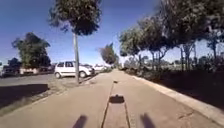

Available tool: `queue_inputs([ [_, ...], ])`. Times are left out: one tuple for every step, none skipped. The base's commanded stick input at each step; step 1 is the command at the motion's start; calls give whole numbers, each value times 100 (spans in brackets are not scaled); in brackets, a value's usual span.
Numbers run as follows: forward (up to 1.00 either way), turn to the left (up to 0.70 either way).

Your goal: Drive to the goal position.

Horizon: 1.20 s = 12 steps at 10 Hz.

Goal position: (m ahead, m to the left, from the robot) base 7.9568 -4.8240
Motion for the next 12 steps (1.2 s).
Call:
queue_inputs([
  [100, 0],
  [100, 0],
  [100, 0],
  [100, 0],
  [100, 0],
  [100, 0],
  [100, 0],
  [100, 0],
  [100, 0],
  [100, 0],
  [100, 0],
  [100, 0],
])
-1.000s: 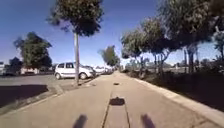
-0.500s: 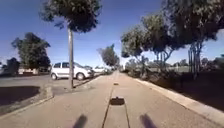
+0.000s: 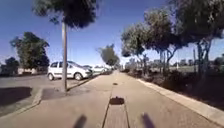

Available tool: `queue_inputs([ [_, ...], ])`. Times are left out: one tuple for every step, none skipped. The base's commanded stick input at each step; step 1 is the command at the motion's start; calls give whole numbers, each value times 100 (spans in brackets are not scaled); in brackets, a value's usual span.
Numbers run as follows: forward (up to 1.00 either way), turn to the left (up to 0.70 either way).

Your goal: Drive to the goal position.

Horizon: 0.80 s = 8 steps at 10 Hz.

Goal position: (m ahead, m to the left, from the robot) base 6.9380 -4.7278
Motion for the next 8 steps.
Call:
queue_inputs([
  [100, 0],
  [100, 0],
  [100, 0],
  [100, 0],
  [100, 0],
  [100, 0],
  [100, 0],
  [100, 0],
])
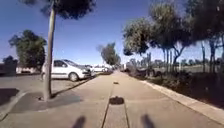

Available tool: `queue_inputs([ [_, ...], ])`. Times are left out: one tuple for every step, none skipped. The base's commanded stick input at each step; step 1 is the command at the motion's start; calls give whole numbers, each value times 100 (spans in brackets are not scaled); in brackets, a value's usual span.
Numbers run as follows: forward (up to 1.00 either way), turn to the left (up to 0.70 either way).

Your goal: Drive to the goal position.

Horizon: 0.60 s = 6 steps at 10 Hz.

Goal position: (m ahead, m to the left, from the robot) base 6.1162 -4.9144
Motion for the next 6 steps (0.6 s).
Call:
queue_inputs([
  [100, 0],
  [100, 0],
  [100, 0],
  [100, 0],
  [100, 0],
  [100, 0],
])
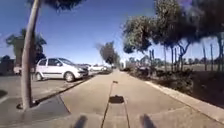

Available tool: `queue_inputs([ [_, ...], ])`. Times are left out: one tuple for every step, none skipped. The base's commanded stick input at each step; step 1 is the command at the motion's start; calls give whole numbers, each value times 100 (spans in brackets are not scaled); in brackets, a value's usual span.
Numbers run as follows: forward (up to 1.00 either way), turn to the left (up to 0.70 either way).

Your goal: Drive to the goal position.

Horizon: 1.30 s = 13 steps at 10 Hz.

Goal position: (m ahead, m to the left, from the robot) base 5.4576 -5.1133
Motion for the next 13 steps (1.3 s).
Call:
queue_inputs([
  [100, 0],
  [100, 0],
  [100, 0],
  [100, 0],
  [100, 0],
  [100, 0],
  [100, 0],
  [100, 0],
  [100, 0],
  [100, 0],
  [100, 0],
  [100, 0],
  [100, 0],
])
